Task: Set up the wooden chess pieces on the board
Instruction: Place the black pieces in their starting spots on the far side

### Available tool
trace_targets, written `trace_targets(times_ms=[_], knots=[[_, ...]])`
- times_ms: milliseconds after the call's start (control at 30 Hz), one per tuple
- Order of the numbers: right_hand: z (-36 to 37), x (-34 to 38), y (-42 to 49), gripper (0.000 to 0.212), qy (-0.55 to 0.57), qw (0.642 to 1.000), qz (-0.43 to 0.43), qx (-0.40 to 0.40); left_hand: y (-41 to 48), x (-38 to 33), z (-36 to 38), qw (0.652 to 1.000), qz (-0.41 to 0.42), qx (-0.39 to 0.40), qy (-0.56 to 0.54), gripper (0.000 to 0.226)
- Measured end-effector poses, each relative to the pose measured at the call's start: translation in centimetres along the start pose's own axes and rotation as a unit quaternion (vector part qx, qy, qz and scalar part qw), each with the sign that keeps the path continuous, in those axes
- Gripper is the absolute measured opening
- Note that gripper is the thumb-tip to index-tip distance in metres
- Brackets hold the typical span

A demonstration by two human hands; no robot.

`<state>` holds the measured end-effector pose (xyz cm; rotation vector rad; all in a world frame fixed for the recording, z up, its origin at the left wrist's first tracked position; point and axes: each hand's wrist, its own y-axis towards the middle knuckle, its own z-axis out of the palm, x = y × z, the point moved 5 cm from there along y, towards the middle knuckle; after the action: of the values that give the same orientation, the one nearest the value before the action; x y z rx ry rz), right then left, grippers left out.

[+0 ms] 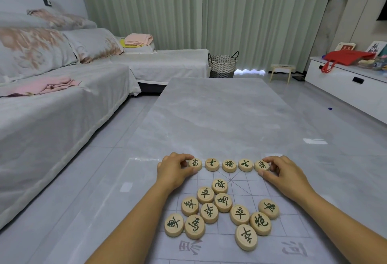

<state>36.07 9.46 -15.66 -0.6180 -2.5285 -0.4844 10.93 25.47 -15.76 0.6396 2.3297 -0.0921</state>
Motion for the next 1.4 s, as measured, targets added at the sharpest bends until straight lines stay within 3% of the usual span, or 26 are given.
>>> trace_targets(times_ms=[634,767,901,1068,1134,1201,1268,1401], knots=[[-0.1,0.3,-0.3,0.037,0.005,1.0,0.008,0.011,-0.2,-0.4,0.0,0.999,0.008,-0.012,0.043,0.044],[-0.2,0.2,-0.3,0.044,0.034,0.999,0.022,0.008,-0.6,0.1,-0.2,0.998,-0.009,-0.006,-0.062,0.054],[-0.4,-0.1,-0.4,0.037,0.095,0.994,0.056,-0.009,-1.7,0.4,-1.6,0.982,-0.022,0.056,-0.178,0.044],[-0.7,-0.3,-0.6,0.022,0.152,0.985,0.077,-0.018,-5.6,1.7,-5.0,0.995,-0.013,0.021,-0.099,0.011],[-0.9,-0.4,-0.7,0.018,0.166,0.982,0.081,-0.023,-7.7,2.4,-4.9,0.992,-0.006,0.068,-0.106,0.008],[-1.0,-0.4,-0.8,0.014,0.18,0.98,0.081,-0.027,-9.0,2.9,-4.7,0.992,0.014,0.091,-0.087,0.021],[-1.1,-0.3,-0.9,0.009,0.196,0.977,0.078,-0.033,-9.3,3.2,-4.6,0.995,0.029,0.06,-0.079,0.026],[-1.2,-0.4,-1.0,0.011,0.221,0.971,0.083,-0.037,-9.0,3.1,-4.6,0.996,0.022,0.013,-0.085,0.012]])
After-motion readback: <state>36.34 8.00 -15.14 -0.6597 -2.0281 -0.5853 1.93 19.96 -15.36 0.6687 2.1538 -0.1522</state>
